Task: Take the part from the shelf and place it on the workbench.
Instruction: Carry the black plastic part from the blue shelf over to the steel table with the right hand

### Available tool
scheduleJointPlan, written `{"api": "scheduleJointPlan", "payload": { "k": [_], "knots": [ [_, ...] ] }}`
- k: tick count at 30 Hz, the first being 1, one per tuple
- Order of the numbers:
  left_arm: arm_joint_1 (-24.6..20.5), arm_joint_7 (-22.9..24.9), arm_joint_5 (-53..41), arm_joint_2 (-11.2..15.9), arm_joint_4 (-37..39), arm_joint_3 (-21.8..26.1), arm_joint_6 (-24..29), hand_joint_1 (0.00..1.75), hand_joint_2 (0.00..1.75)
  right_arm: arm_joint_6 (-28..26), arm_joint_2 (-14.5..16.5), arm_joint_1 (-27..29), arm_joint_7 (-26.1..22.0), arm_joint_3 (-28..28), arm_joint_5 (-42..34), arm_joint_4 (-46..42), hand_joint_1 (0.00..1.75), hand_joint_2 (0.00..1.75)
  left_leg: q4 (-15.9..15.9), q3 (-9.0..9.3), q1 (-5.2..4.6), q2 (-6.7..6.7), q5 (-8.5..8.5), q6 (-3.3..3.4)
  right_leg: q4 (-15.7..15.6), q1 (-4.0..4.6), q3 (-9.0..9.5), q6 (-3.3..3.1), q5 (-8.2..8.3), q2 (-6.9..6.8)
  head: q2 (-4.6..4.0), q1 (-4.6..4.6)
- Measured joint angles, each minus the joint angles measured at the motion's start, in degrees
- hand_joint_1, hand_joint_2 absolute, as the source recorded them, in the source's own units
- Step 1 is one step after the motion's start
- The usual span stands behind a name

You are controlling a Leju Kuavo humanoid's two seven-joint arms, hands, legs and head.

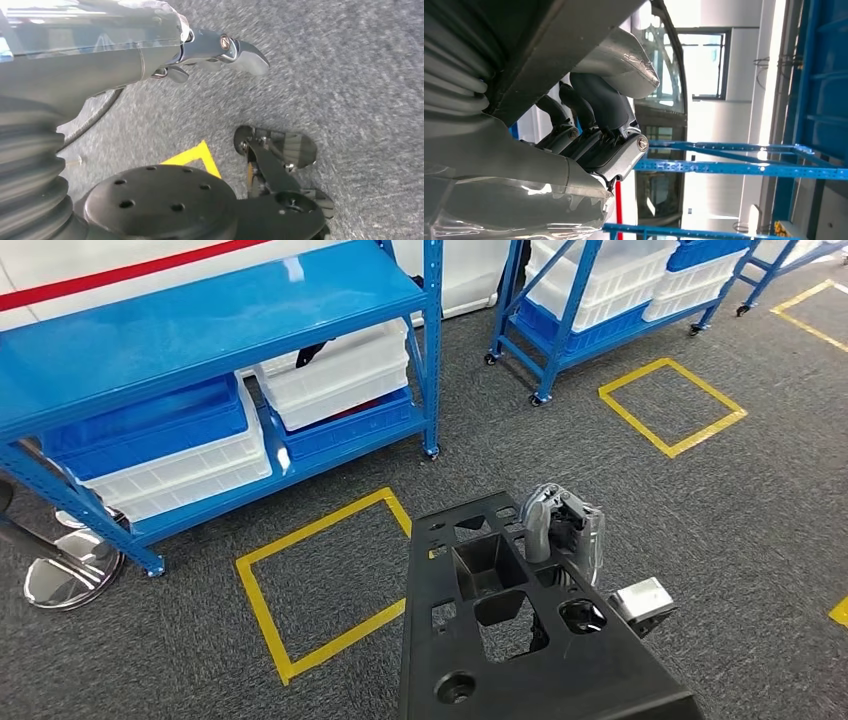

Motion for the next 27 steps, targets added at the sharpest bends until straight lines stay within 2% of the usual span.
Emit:
{"api": "scheduleJointPlan", "payload": {
  "k": [1,2,3,4,5,6,7,8,9,10,11,12,14,15,16,18,19,21,23,24,25,26,27],
  "knots": [
    [0.0,0.0,0.0,0.0,0.0,0.0,0.0,0.0,1.75,0.0,0.0,0.0,0.0,0.0,0.0,0.0,1.64,1.75,-0.3,0.08,-0.06,-0.01,-0.06,0.12,0.0,-0.1,-0.31,0.46,0.29,0.61,0.0,0.01],
    [-0.1,0.0,0.0,0.0,0.0,0.0,0.0,0.0,1.75,0.0,0.0,0.1,0.0,0.0,0.0,0.0,1.64,1.75,-0.6,0.14,-0.03,0.55,0.08,0.33,-0.2,-0.17,-0.55,0.92,0.56,1.21,0.0,-0.01],
    [-0.1,0.0,0.0,0.0,0.0,0.0,0.0,0.0,1.75,0.0,0.0,0.1,0.0,0.0,0.0,0.0,1.64,1.75,-0.9,0.2,0.05,1.19,0.37,0.62,0.0,-0.14,-0.74,1.24,0.54,0.97,0.0,0.03],
    [-0.1,0.0,0.0,0.0,0.0,0.0,0.0,0.0,1.75,0.0,0.0,0.1,0.0,0.0,0.0,0.0,1.64,1.75,-1.2,0.26,0.15,1.93,0.68,0.97,0.7,-0.03,-1.18,1.47,-0.09,-0.13,0.0,0.14],
    [-0.1,0.0,0.0,0.0,0.0,0.0,0.0,0.0,1.75,0.0,0.0,0.1,0.0,-0.1,0.0,0.0,1.64,1.75,-1.6,0.27,0.24,2.76,0.95,1.27,2.8,0.08,-2.14,1.63,-1.45,-1.69,0.0,0.27],
    [-0.1,0.0,0.0,0.0,0.0,0.0,0.0,0.0,1.75,0.0,0.0,0.1,0.0,-0.1,0.0,0.0,1.64,1.75,-1.6,0.22,0.16,3.6,1.08,1.44,5.9,0.03,-3.61,1.74,-3.37,-3.47,0.0,0.38],
    [0.0,0.0,0.0,0.0,0.0,0.0,0.0,0.0,1.75,0.0,0.0,0.1,0.0,-0.1,0.0,0.0,1.64,1.75,-1.6,0.09,0.07,4.44,1.13,1.56,9.8,-0.06,-5.41,1.92,-5.37,-4.56,0.0,0.49],
    [0.1,0.0,0.0,0.1,0.0,0.0,0.0,0.0,1.75,0.0,0.0,0.1,0.0,-0.1,0.0,0.0,1.64,1.75,-1.6,-0.04,0.0,5.31,1.13,1.57,13.4,-0.2,-7.0,2.11,-6.78,-4.99,0.0,0.49],
    [0.2,0.0,0.0,0.1,0.0,0.0,0.0,0.0,1.75,0.0,0.0,0.2,0.0,-0.1,0.0,0.0,1.64,1.75,-1.5,-0.13,-0.03,6.19,1.12,1.55,15.2,-0.35,-7.67,2.28,-7.09,-5.18,0.0,0.49],
    [0.2,0.0,0.0,0.1,0.0,0.0,0.0,0.0,1.75,0.0,0.0,0.2,0.0,-0.1,0.0,0.0,1.64,1.75,-1.5,-0.17,-0.04,6.97,1.09,1.51,15.0,-0.47,-7.35,2.39,-6.48,-5.34,0.0,0.49],
    [0.2,0.0,0.0,0.1,0.0,0.0,0.0,0.0,1.75,0.0,0.0,0.2,0.0,-0.1,0.0,0.0,1.64,1.75,-1.5,-0.14,-0.04,7.68,1.03,1.43,12.5,-0.56,-5.72,2.44,-4.95,-5.69,0.0,0.5],
    [0.1,0.0,0.0,0.1,0.0,0.0,0.1,0.0,1.75,0.0,0.0,0.2,0.0,-0.1,0.0,0.0,1.64,1.75,-1.4,-0.04,-0.07,8.31,0.93,1.27,8.2,-0.59,-3.25,2.38,-3.25,-6.62,0.0,0.5],
    [0.0,-0.3,-0.4,0.1,0.0,0.0,0.2,0.0,1.75,-0.2,0.1,0.2,-0.7,-0.1,-0.2,0.0,1.64,1.75,-1.3,0.08,-0.39,9.24,0.66,0.79,1.4,-0.15,0.61,1.8,-1.47,-9.01,0.0,0.48],
    [0.0,-0.5,-0.7,0.3,0.0,-0.1,0.3,0.0,1.75,-0.4,0.1,0.1,-1.2,-0.1,-0.3,0.0,1.64,1.75,-1.2,0.14,-0.56,9.67,0.56,0.51,-0.2,0.1,1.34,1.45,-1.35,-9.72,0.0,0.47],
    [-0.1,-0.7,-1.0,0.5,0.0,-0.1,0.1,0.0,1.75,-0.6,0.4,0.1,-1.8,-0.2,-0.4,0.0,1.64,1.75,-1.2,0.16,-0.69,10.09,0.52,0.21,-0.4,0.32,1.27,1.08,-1.46,-9.69,0.0,0.45],
    [-0.3,-0.9,-1.4,1.2,0.0,-0.4,-0.5,0.0,1.75,-1.1,0.8,0.0,-2.4,-0.3,-0.2,-0.1,1.64,1.75,-1.3,0.36,-0.66,11.13,0.49,-0.36,-0.4,0.37,0.93,0.54,-1.24,-8.4,0.0,0.45],
    [-0.5,-0.8,-1.5,1.5,0.0,-0.5,-1.0,0.0,1.75,-1.3,1.1,0.0,-2.4,-0.3,0.0,-0.2,1.64,1.75,-1.1,0.39,-0.54,11.23,0.18,-0.67,-0.5,0.26,0.89,0.23,-1.09,-7.81,0.0,0.44],
    [-0.7,-0.5,-1.7,1.9,0.0,-0.6,-1.4,0.0,1.75,-1.4,1.6,-0.2,-2.0,-0.4,0.3,-0.5,1.64,1.75,1.9,-0.75,-0.29,9.31,-2.07,-1.14,-0.8,-0.01,0.85,-0.32,-0.77,-6.61,0.0,0.4],
    [-0.7,0.0,-1.9,2.3,0.0,-0.8,-1.3,0.0,1.75,-1.5,2.1,-0.4,-1.9,-0.5,0.4,-0.6,1.64,1.75,9.1,-4.01,-0.16,6.36,-5.83,-1.3,-0.9,-0.01,0.68,-0.69,-0.56,-5.43,0.0,0.34],
    [-0.6,0.5,-2.0,2.4,0.0,-0.9,-1.3,0.0,1.75,-1.5,2.2,-0.4,-1.9,-0.5,0.4,-0.6,1.64,1.75,12.6,-5.74,-0.16,5.61,-7.12,-1.29,-0.9,0.07,0.57,-0.82,-0.47,-4.76,0.0,0.35],
    [-0.5,1.1,-2.1,2.5,0.0,-0.9,-1.2,0.0,1.75,-1.6,2.3,-0.4,-1.8,-0.6,0.4,-0.6,1.64,1.75,14.6,-6.8,-0.16,5.19,-7.42,-1.22,-0.8,0.15,0.49,-0.89,-0.4,-3.99,0.0,0.35],
    [-0.5,1.6,-2.1,2.6,0.0,-0.9,-1.2,0.0,1.75,-1.6,2.4,-0.3,-1.8,-0.6,0.4,-0.6,1.64,1.75,14.5,-6.87,-0.16,4.89,-6.56,-1.1,-0.8,0.21,0.45,-0.89,-0.33,-3.19,0.0,0.35],
    [-0.4,2.0,-2.2,2.6,0.0,-0.9,-1.1,0.0,1.75,-1.6,2.4,-0.3,-1.8,-0.6,0.4,-0.6,1.64,1.75,12.2,-5.9,-0.15,4.51,-4.75,-0.93,-0.7,0.24,0.44,-0.83,-0.26,-2.38,0.0,0.36]
  ]
}}
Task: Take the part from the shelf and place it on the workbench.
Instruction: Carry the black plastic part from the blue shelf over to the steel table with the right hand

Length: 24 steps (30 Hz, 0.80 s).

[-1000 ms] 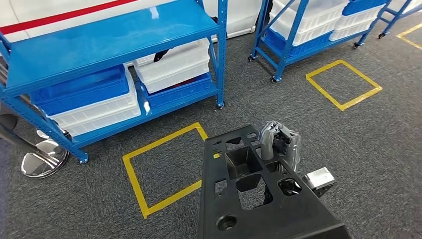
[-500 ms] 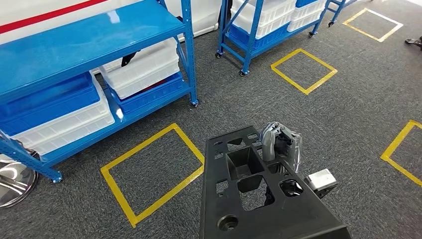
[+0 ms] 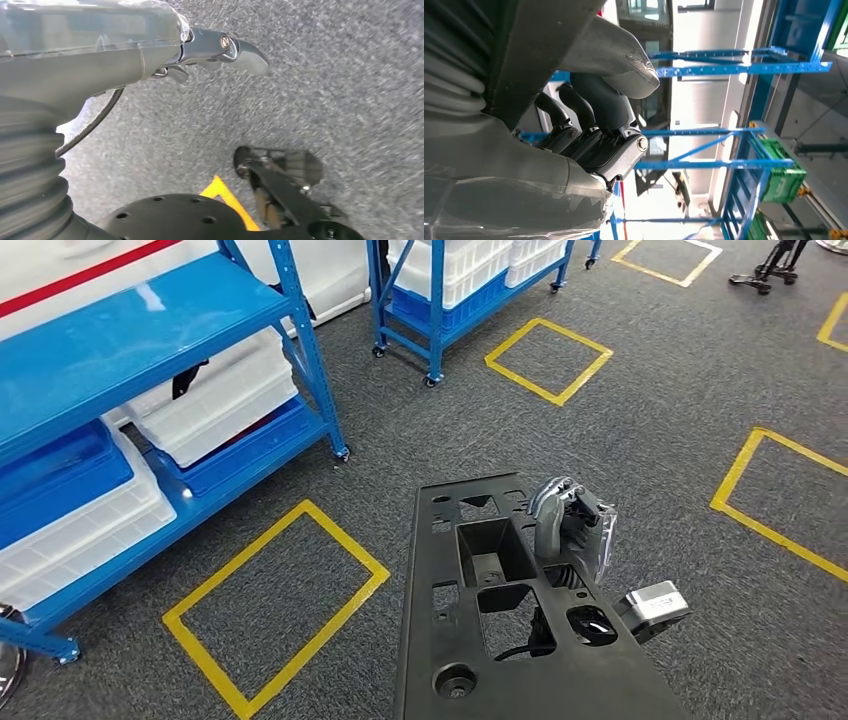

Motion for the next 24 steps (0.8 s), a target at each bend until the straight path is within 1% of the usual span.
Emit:
{"api": "scheduleJointPlan", "payload": {
  "k": [1,2,3,4,5,6,7,8,9,10,11,12,13,14,15,16,17,18,19,20,21,22,23,24],
  "knots": [
    [0.0,0.2,0.0,0.0,0.0,0.0,0.1,0.0,1.75,0.0,0.1,0.0,0.0,0.0,0.0,0.0,1.64,1.75,-3.8,1.69,0.06,-1.0,2.2,0.19,0.1,-0.02,-0.02,0.1,0.07,0.73,0.0,0.0],
    [0.0,0.4,0.0,0.0,0.0,0.0,0.2,0.0,1.75,0.0,0.2,0.0,0.0,0.0,0.0,0.0,1.64,1.75,-7.6,3.32,0.16,-2.69,3.82,0.38,0.3,0.04,-0.15,0.28,0.15,1.41,0.0,0.01],
    [-0.1,0.5,0.0,0.0,0.0,0.0,0.3,0.0,1.75,0.0,0.2,-0.1,0.1,0.0,0.0,0.0,1.64,1.75,-10.4,4.47,0.27,-4.16,4.8,0.53,0.4,0.03,-0.4,0.53,0.29,2.07,0.0,0.03],
    [-0.1,0.6,0.0,0.0,0.0,0.0,0.3,0.0,1.75,0.0,0.3,-0.1,0.1,0.0,0.0,0.0,1.64,1.75,-12.0,5.04,0.3,-5.28,5.15,0.67,0.5,-0.03,-0.7,0.85,0.47,2.69,0.0,0.04],
    [-0.1,0.7,0.0,0.0,0.0,0.0,0.3,0.0,1.75,0.0,0.4,-0.1,0.1,0.0,-0.1,0.1,1.64,1.75,-12.4,5.15,0.24,-5.51,5.05,0.83,0.5,-0.12,-1.0,1.28,0.73,3.42,0.0,0.05],
    [-0.1,0.8,0.1,0.0,0.0,0.0,0.3,0.0,1.75,-0.1,0.4,-0.1,0.2,0.0,-0.1,0.1,1.64,1.75,-12.6,5.17,0.23,-4.82,5.23,1.07,0.4,-0.22,-1.26,1.71,1.01,4.17,0.0,0.07],
    [-0.1,0.8,0.2,0.0,0.0,0.0,0.2,0.0,1.75,-0.2,0.4,-0.1,0.2,0.0,-0.1,0.1,1.64,1.75,-12.8,5.24,0.25,-3.99,5.49,1.43,0.5,-0.25,-1.47,2.01,1.03,4.08,0.0,0.05],
    [-0.1,0.7,0.4,0.0,0.0,0.0,0.2,0.0,1.75,-0.3,0.4,-0.1,0.2,0.0,-0.2,0.2,1.64,1.75,-13.1,5.29,0.3,-3.16,5.76,1.81,1.2,-0.16,-1.94,2.25,0.5,3.12,0.0,0.14],
    [-0.2,0.6,0.5,0.0,0.0,0.0,0.1,0.0,1.75,-0.4,0.4,-0.1,0.2,0.0,-0.2,0.3,1.64,1.75,-13.3,5.28,0.33,-2.31,6.0,2.17,3.0,-0.05,-2.81,2.42,-0.71,1.55,0.0,0.22],
    [-0.2,0.5,0.6,0.0,0.0,0.0,0.0,0.0,1.75,-0.5,0.4,-0.1,0.2,0.0,-0.2,0.4,1.64,1.75,-13.4,5.23,0.23,-1.43,6.12,2.42,6.1,-0.05,-4.17,2.52,-2.56,-0.37,0.0,0.28],
    [-0.1,0.4,0.7,0.0,0.0,0.0,-0.1,0.0,1.75,-0.5,0.5,-0.1,0.2,0.0,-0.3,0.5,1.64,1.75,-13.5,5.14,0.08,-0.57,6.15,2.58,10.0,-0.09,-5.95,2.7,-4.6,-1.73,0.0,0.38],
    [0.0,0.4,0.7,0.0,0.0,0.0,-0.1,0.0,1.75,-0.6,0.5,0.0,0.2,0.0,-0.3,0.6,1.64,1.75,-13.4,5.07,-0.05,0.33,6.14,2.65,13.6,-0.23,-7.6,2.87,-6.15,-2.37,0.0,0.38],
    [0.0,0.4,0.7,0.0,0.0,0.0,-0.2,0.0,1.75,-0.6,0.5,0.2,0.2,0.0,-0.3,0.6,1.64,1.75,-13.4,5.02,-0.14,1.24,6.11,2.67,16.0,-0.37,-8.6,3.0,-6.8,-2.71,0.0,0.38],
    [0.0,0.4,0.6,0.0,0.0,0.0,-0.2,0.0,1.75,-0.6,0.5,0.3,0.2,-0.1,-0.4,0.7,1.64,1.75,-13.4,5.0,-0.19,2.09,6.06,2.67,16.2,-0.46,-8.54,3.06,-6.38,-2.95,0.0,0.38],
    [0.0,0.4,0.6,0.0,0.0,0.0,-0.3,0.0,1.75,-0.5,0.5,0.4,0.2,-0.1,-0.4,0.7,1.64,1.75,-13.4,5.04,-0.21,2.85,6.01,2.61,14.1,-0.51,-7.19,3.04,-4.99,-3.28,0.0,0.38],
    [-0.1,0.3,0.6,0.0,0.0,0.0,-0.5,0.0,1.75,-0.5,0.6,0.5,0.2,-0.2,-0.5,0.7,1.64,1.75,-13.4,5.14,-0.24,3.53,5.92,2.5,10.1,-0.47,-4.85,2.88,-3.17,-4.08,0.0,0.38],
    [-0.1,0.3,0.7,-0.1,0.0,0.0,-0.7,0.0,1.75,-0.5,0.6,0.4,0.2,-0.2,-0.6,0.7,1.64,1.75,-13.4,5.24,-0.36,4.11,5.78,2.3,5.9,-0.17,-2.45,2.58,-1.93,-5.54,0.0,0.39],
    [-0.1,0.2,0.8,-0.1,0.0,0.0,-0.9,0.0,1.75,-0.5,0.6,0.4,0.2,-0.3,-0.7,0.7,1.64,1.75,-13.4,5.34,-0.5,4.64,5.63,2.07,2.5,0.13,-0.63,2.2,-1.08,-6.65,0.0,0.37],
    [-0.2,0.1,0.9,-0.1,0.0,0.0,-1.1,0.0,1.75,-0.4,0.6,0.4,0.2,-0.4,-0.8,0.7,1.64,1.75,-13.3,5.43,-0.62,5.14,5.48,1.81,0.6,0.44,0.35,1.84,-0.83,-7.44,0.0,0.37],
    [-0.2,0.1,0.9,-0.1,0.0,0.0,-1.3,0.0,1.75,-0.4,0.7,0.4,0.2,-0.4,-0.9,0.7,1.64,1.75,-13.3,5.51,-0.72,5.65,5.35,1.56,0.1,0.72,0.49,1.53,-1.0,-7.59,0.0,0.35],
    [-0.2,0.1,0.9,-0.1,0.0,0.0,-1.5,0.0,1.75,-0.4,0.7,0.4,0.2,-0.5,-1.0,0.7,1.64,1.75,-13.4,5.64,-0.75,6.2,5.26,1.31,0.0,0.75,0.37,1.28,-0.87,-6.85,0.0,0.34],
    [-0.3,0.1,0.9,-0.1,0.0,0.0,-1.8,0.0,1.75,-0.4,0.7,0.4,0.2,-0.5,-1.0,0.7,1.64,1.75,-13.3,5.73,-0.69,6.2,5.04,1.0,-0.2,0.61,0.41,1.02,-0.75,-6.23,0.0,0.35],
    [-0.3,0.1,0.9,0.0,0.0,0.0,-2.3,0.0,1.75,-0.3,0.8,0.4,0.2,-0.6,-1.0,0.7,1.64,1.75,-12.7,5.62,-0.59,5.31,4.46,0.72,-0.4,0.42,0.49,0.71,-0.61,-5.6,0.0,0.35],
    [-0.3,0.1,0.8,0.0,0.0,0.0,-2.7,0.0,1.75,-0.2,0.9,0.4,0.2,-0.7,-1.0,0.8,1.64,1.75,-11.0,5.02,-0.47,3.93,3.28,0.48,-0.7,0.2,0.58,0.38,-0.43,-4.98,0.0,0.31]
  ]
}}
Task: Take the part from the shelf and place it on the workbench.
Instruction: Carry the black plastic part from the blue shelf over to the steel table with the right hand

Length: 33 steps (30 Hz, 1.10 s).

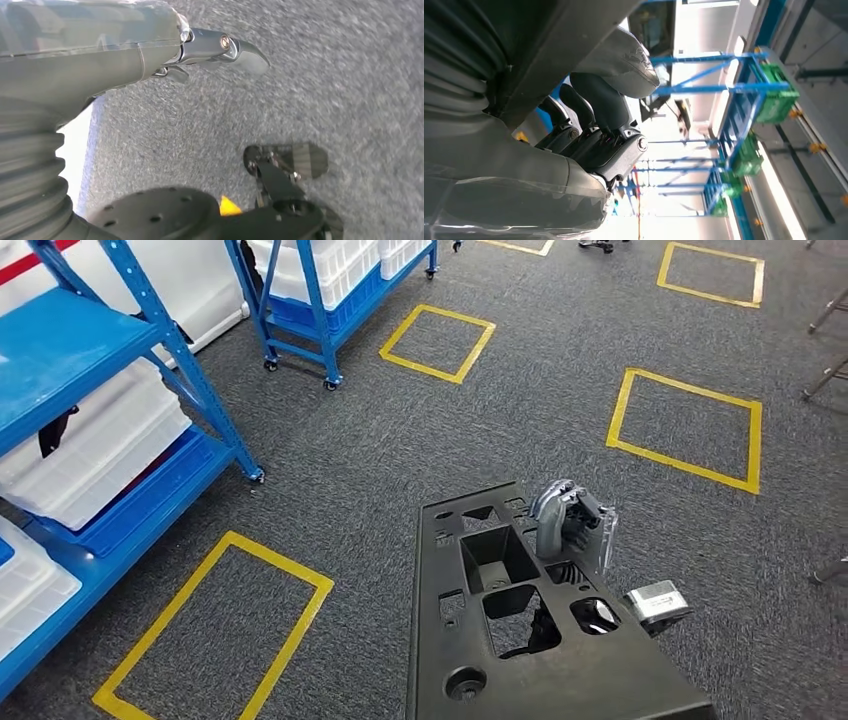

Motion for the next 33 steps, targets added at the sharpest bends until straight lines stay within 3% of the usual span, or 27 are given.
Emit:
{"api": "scheduleJointPlan", "payload": {
  "k": [2,3,4,5,6,7,9,11,13,15,17,19,20,21,22,24,26,28,30,31,33],
  "knots": [
    [0.1,0.0,0.0,0.0,0.0,0.0,-0.5,0.0,1.75,0.4,0.3,-0.1,0.0,-0.1,0.0,0.2,1.64,1.75,6.8,-2.98,0.24,-2.92,-3.77,-0.29,-0.2,-0.19,0.04,-0.41,0.17,1.32,0.0,-0.1],
    [0.2,-0.1,0.0,0.1,0.0,0.0,-0.6,0.0,1.75,0.7,0.5,0.0,0.0,-0.1,0.0,0.3,1.64,1.75,10.8,-4.86,0.28,-3.42,-5.47,-0.39,-0.1,-0.18,-0.02,-0.49,0.19,2.04,0.0,-0.16],
    [0.3,-0.1,0.0,0.1,0.0,0.0,-0.7,0.0,1.75,1.0,0.6,0.0,0.0,-0.2,0.0,0.4,1.64,1.75,13.7,-6.28,0.31,-3.57,-6.27,-0.47,0.0,-0.17,-0.05,-0.5,0.19,2.82,0.0,-0.16],
    [0.2,-0.2,0.0,0.1,0.0,0.0,-0.7,0.0,1.75,1.2,0.7,0.0,0.0,-0.2,0.0,0.5,1.64,1.75,14.5,-6.79,0.35,-3.61,-5.86,-0.52,0.1,-0.18,-0.07,-0.49,0.19,3.62,0.0,-0.16],
    [0.2,-0.3,0.0,0.1,0.0,0.0,-0.7,0.0,1.75,1.5,0.8,0.1,0.0,-0.3,0.0,0.6,1.64,1.75,12.9,-6.2,0.46,-3.76,-4.3,-0.56,0.3,-0.21,-0.07,-0.43,0.15,4.44,0.0,-0.15],
    [0.2,-0.3,-0.1,0.1,0.0,0.0,-0.7,0.0,1.75,1.7,0.9,0.1,0.0,-0.3,0.0,0.7,1.64,1.75,9.4,-4.71,0.64,-4.25,-1.99,-0.59,0.5,-0.28,-0.07,-0.31,0.08,5.27,0.0,-0.15],
    [0.3,-0.3,-0.1,0.1,0.0,0.0,-0.8,0.0,1.75,1.8,1.1,0.0,0.0,-0.5,0.0,0.7,1.64,1.75,2.1,-1.56,1.11,-6.78,1.17,-0.61,1.2,-0.3,-0.33,0.18,-0.1,6.83,0.0,-0.14],
    [0.3,-0.2,-0.1,0.1,0.0,0.0,-0.8,0.0,1.75,1.9,1.3,0.0,0.0,-0.6,0.0,0.8,1.64,1.75,-0.7,-0.41,1.24,-8.4,1.63,-0.32,1.5,-0.35,-0.9,0.92,0.07,8.08,0.0,-0.13],
    [0.3,-0.2,-0.1,0.1,0.0,0.0,-0.8,0.0,1.75,1.9,1.4,0.1,0.0,-0.7,0.0,0.8,1.64,1.75,-1.0,-0.39,1.1,-7.39,1.94,0.4,1.4,-0.59,-1.37,1.7,0.42,9.0,0.0,-0.14],
    [0.2,-0.2,-0.1,0.2,0.0,0.0,-0.8,0.0,1.75,2.0,1.4,0.1,0.0,-0.9,0.0,0.8,1.64,1.75,-1.6,-0.32,1.07,-6.03,2.4,1.23,2.9,-0.53,-2.27,2.19,-0.66,7.21,0.0,0.04],
    [0.2,-0.3,-0.1,0.2,0.0,0.0,-0.8,0.0,1.75,2.0,1.4,0.0,0.0,-1.0,0.0,0.8,1.64,1.75,-1.8,-0.34,0.9,-4.61,2.59,1.76,8.6,-0.36,-4.96,2.46,-3.87,3.87,0.0,0.25],
    [0.5,-0.3,-0.1,0.2,0.0,0.0,-0.8,0.0,1.75,2.1,1.4,0.1,0.0,-1.1,0.0,0.8,1.64,1.75,-1.8,-0.43,0.58,-2.99,2.54,1.95,15.4,-0.47,-8.17,2.63,-6.59,2.41,0.0,0.29],
    [0.5,-0.3,-0.1,0.2,0.0,0.0,-0.8,0.0,1.75,2.1,1.4,0.1,0.0,-1.2,0.0,0.9,1.64,1.75,-1.8,-0.44,0.46,-2.17,2.49,2.0,16.7,-0.52,-8.75,2.61,-6.64,2.14,0.0,0.29],
    [0.5,-0.3,-0.1,0.2,0.0,0.0,-0.8,0.0,1.75,2.1,1.4,0.1,0.0,-1.2,0.0,1.0,1.64,1.75,-1.8,-0.41,0.37,-1.41,2.43,2.01,15.8,-0.53,-8.18,2.51,-5.67,1.93,0.0,0.29],
    [0.4,-0.3,-0.1,0.2,0.0,0.0,-0.8,0.0,1.75,2.1,1.4,0.1,0.0,-1.2,0.0,1.0,1.64,1.75,-1.8,-0.32,0.29,-0.73,2.34,1.98,12.8,-0.47,-6.5,2.31,-3.96,1.53,0.0,0.29],
    [0.3,-0.4,-0.5,0.2,0.0,-0.1,-0.8,0.0,1.75,2.1,1.4,0.0,-0.1,-1.2,0.0,1.0,1.64,1.75,-1.8,-0.06,0.09,0.44,2.07,1.71,5.0,0.11,-2.25,1.63,-1.2,-0.77,0.0,0.28],
    [0.4,-0.7,-1.2,0.3,0.0,-0.5,-0.9,0.0,1.75,2.1,1.5,0.0,-0.2,-1.2,0.0,1.0,1.64,1.75,-1.8,0.12,-0.12,1.48,1.79,1.24,1.1,0.81,-0.36,0.97,-0.59,-2.12,0.0,0.28],
    [0.3,-1.0,-1.8,0.3,0.0,-1.1,-1.1,0.0,1.75,2.1,1.6,0.0,-0.3,-1.3,0.1,1.0,1.64,1.75,-1.9,0.42,-0.22,2.48,1.56,0.73,0.7,0.87,-0.33,0.5,-0.52,-0.97,0.0,0.26],
    [0.2,-1.1,-2.1,0.4,0.0,-1.5,-1.2,0.0,1.75,2.0,1.7,0.1,-0.3,-1.3,0.1,0.9,1.64,1.75,-0.7,0.24,-0.09,1.01,0.51,0.18,0.2,0.48,0.0,-0.04,-0.2,0.23,0.0,0.23],
    [0.2,-1.2,-2.2,0.5,0.0,-1.6,-1.2,0.0,1.75,2.0,1.8,0.1,-0.3,-1.4,0.2,0.9,1.64,1.75,1.4,-0.62,0.02,-0.52,-0.81,-0.08,-0.1,0.24,0.17,-0.33,-0.05,0.81,0.0,0.18],
    [0.4,-1.2,-2.2,0.6,0.0,-1.8,-1.2,0.0,1.75,2.0,2.0,0.1,-0.3,-1.4,0.2,0.8,1.64,1.75,8.7,-4.12,0.29,-3.17,-4.39,-0.42,-0.1,0.13,0.21,-0.66,0.02,2.06,0.0,0.12]
  ]
}}
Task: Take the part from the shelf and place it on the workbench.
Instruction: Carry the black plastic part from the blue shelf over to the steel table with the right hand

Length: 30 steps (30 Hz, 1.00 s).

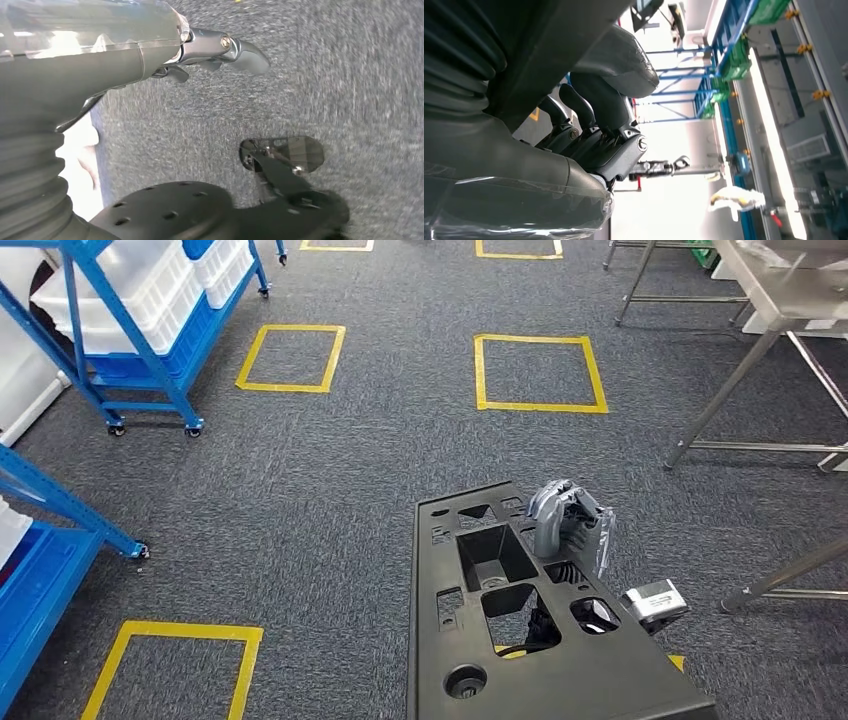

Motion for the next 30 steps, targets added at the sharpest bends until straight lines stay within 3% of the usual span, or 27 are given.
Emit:
{"api": "scheduleJointPlan", "payload": {
  "k": [2,3,4,6,8,9,10,11,12,13,15,17,18,19,21,23,24,26,28,30],
  "knots": [
    [0.0,-0.1,0.0,0.0,0.0,-0.1,-0.1,0.0,1.75,0.0,0.1,0.1,0.0,0.0,0.0,0.0,1.64,1.75,5.5,-2.92,0.11,-0.44,-1.4,-0.3,0.2,-0.01,-0.02,-0.05,-0.03,1.51,0.0,0.01],
    [0.0,-0.1,-0.1,0.0,0.0,-0.2,-0.2,0.0,1.75,0.0,0.1,0.2,0.0,0.0,0.0,0.0,1.64,1.75,5.2,-2.95,0.2,-0.52,-0.31,-0.42,0.4,-0.04,-0.02,0.01,-0.08,2.35,0.0,0.0],
    [-0.1,0.0,-0.3,0.1,0.0,-0.3,-0.2,0.0,1.75,0.0,0.1,0.2,0.0,-0.1,0.0,0.0,1.64,1.75,2.6,-1.93,0.36,-0.79,1.72,-0.51,0.6,-0.12,-0.01,0.13,-0.17,3.18,0.0,0.01],
    [0.1,0.2,-0.6,0.1,0.0,-0.6,-0.2,0.0,1.75,0.0,0.2,0.1,0.0,-0.1,0.0,0.0,1.64,1.75,-5.1,1.29,0.88,-3.36,5.5,-0.61,1.3,-0.21,-0.26,0.58,-0.42,4.81,0.0,0.0],
    [0.3,0.3,-0.9,0.1,0.0,-0.8,-0.2,0.0,1.75,0.0,0.3,0.1,0.0,-0.1,0.1,0.0,1.64,1.75,-9.0,2.9,1.12,-5.79,6.44,-0.29,1.7,-0.36,-0.93,1.27,-0.36,6.24,0.0,0.01],
    [0.3,0.4,-1.0,0.1,0.0,-0.9,-0.2,0.0,1.75,-0.1,0.3,0.1,0.0,-0.1,0.2,0.0,1.64,1.75,-9.3,2.99,1.02,-6.0,6.28,0.02,1.7,-0.48,-1.26,1.68,-0.17,6.92,0.0,0.0],
    [0.3,0.4,-1.1,0.1,0.0,-1.0,-0.2,0.0,1.75,-0.1,0.3,0.2,0.0,-0.2,0.3,0.0,1.64,1.75,-9.4,3.01,0.97,-5.36,6.44,0.44,1.5,-0.59,-1.5,2.12,0.08,7.6,0.0,0.01],
    [0.3,0.3,-1.3,0.1,0.0,-1.1,-0.2,0.0,1.75,-0.1,0.3,0.3,0.0,-0.2,0.4,0.0,1.64,1.75,-9.7,3.09,0.97,-4.6,6.67,0.87,1.6,-0.66,-1.65,2.44,0.11,7.5,0.0,0.0],
    [0.3,0.3,-1.4,0.1,0.0,-1.3,-0.2,0.0,1.75,-0.2,0.3,0.3,-0.1,-0.2,0.4,-0.1,1.64,1.75,-10.1,3.22,1.03,-3.88,6.91,1.33,2.3,-0.6,-2.0,2.7,-0.34,6.43,0.0,0.12],
    [0.2,0.3,-1.5,0.1,0.0,-1.4,-0.2,0.0,1.75,-0.2,0.3,0.3,-0.1,-0.3,0.5,-0.1,1.64,1.75,-10.4,3.34,1.08,-3.06,7.12,1.72,4.0,-0.5,-2.83,2.91,-1.43,4.78,0.0,0.24],
    [0.4,0.3,-1.7,0.2,0.0,-1.6,-0.2,0.0,1.75,-0.3,0.3,0.4,-0.1,-0.3,0.6,-0.2,1.64,1.75,-10.7,3.46,0.91,-1.38,7.23,2.17,10.4,-0.5,-5.91,3.26,-4.9,1.29,0.0,0.48],
    [0.6,0.3,-1.8,0.2,0.0,-1.7,-0.3,0.0,1.75,-0.3,0.3,0.6,-0.1,-0.3,0.6,-0.2,1.64,1.75,-10.7,3.47,0.79,0.41,7.09,2.25,16.3,-0.74,-8.79,3.58,-6.9,0.27,0.0,0.49],
    [0.7,0.3,-1.8,0.2,0.0,-1.9,-0.3,0.0,1.75,-0.3,0.3,0.6,-0.1,-0.3,0.6,-0.2,1.64,1.75,-10.7,3.52,0.77,1.28,6.99,2.21,16.5,-0.86,-8.9,3.68,-6.39,0.02,0.0,0.49],
    [0.6,0.3,-1.8,0.2,0.0,-2.0,-0.3,0.0,1.75,-0.3,0.3,0.7,-0.1,-0.3,0.6,-0.2,1.64,1.75,-10.7,3.63,0.77,2.05,6.86,2.11,14.6,-0.95,-7.83,3.72,-4.93,-0.35,0.0,0.49],
    [0.6,0.3,-2.0,0.2,0.0,-2.2,-0.5,0.0,1.75,-0.3,0.3,0.7,-0.1,-0.3,0.6,-0.2,1.64,1.75,-10.7,4.05,0.68,3.36,6.5,1.7,6.7,-0.75,-3.54,3.51,-1.55,-2.53,0.0,0.5],
    [0.6,0.5,-2.1,0.1,0.0,-2.4,-0.5,0.0,1.75,-0.3,0.3,0.7,-0.1,-0.3,0.6,-0.2,1.64,1.75,-10.6,4.42,0.43,4.38,6.08,1.07,1.6,-0.2,-0.87,2.9,-0.34,-4.22,0.0,0.47],
    [0.6,0.7,-2.2,0.1,0.0,-2.4,-0.5,0.0,1.75,-0.3,0.3,0.8,-0.1,-0.3,0.7,-0.3,1.64,1.75,-10.7,4.59,0.31,4.89,5.91,0.76,1.1,0.09,-0.66,2.57,-0.56,-4.28,0.0,0.44],
    [0.5,1.2,-2.3,0.1,0.0,-2.5,-0.5,0.0,1.75,-0.3,0.4,0.9,-0.1,-0.4,0.7,-0.3,1.64,1.75,-10.7,5.03,0.39,5.62,5.52,0.15,0.8,0.08,-0.62,1.92,-0.47,-2.87,0.0,0.44],
    [0.4,1.6,-2.3,0.1,0.0,-2.5,-0.5,0.0,1.75,-0.2,0.4,1.0,-0.1,-0.4,0.7,-0.3,1.64,1.75,-8.7,4.47,0.63,3.82,3.92,-0.29,0.4,-0.26,-0.3,1.16,-0.31,-1.66,0.0,0.39],
    [0.4,1.8,-2.2,0.0,0.0,-2.5,-0.5,0.0,1.75,-0.1,0.5,1.0,-0.1,-0.5,0.8,-0.2,1.64,1.75,-2.2,1.4,0.76,0.87,0.52,-0.46,0.3,-0.41,-0.15,0.62,-0.26,-0.49,0.0,0.23]
  ]
}}
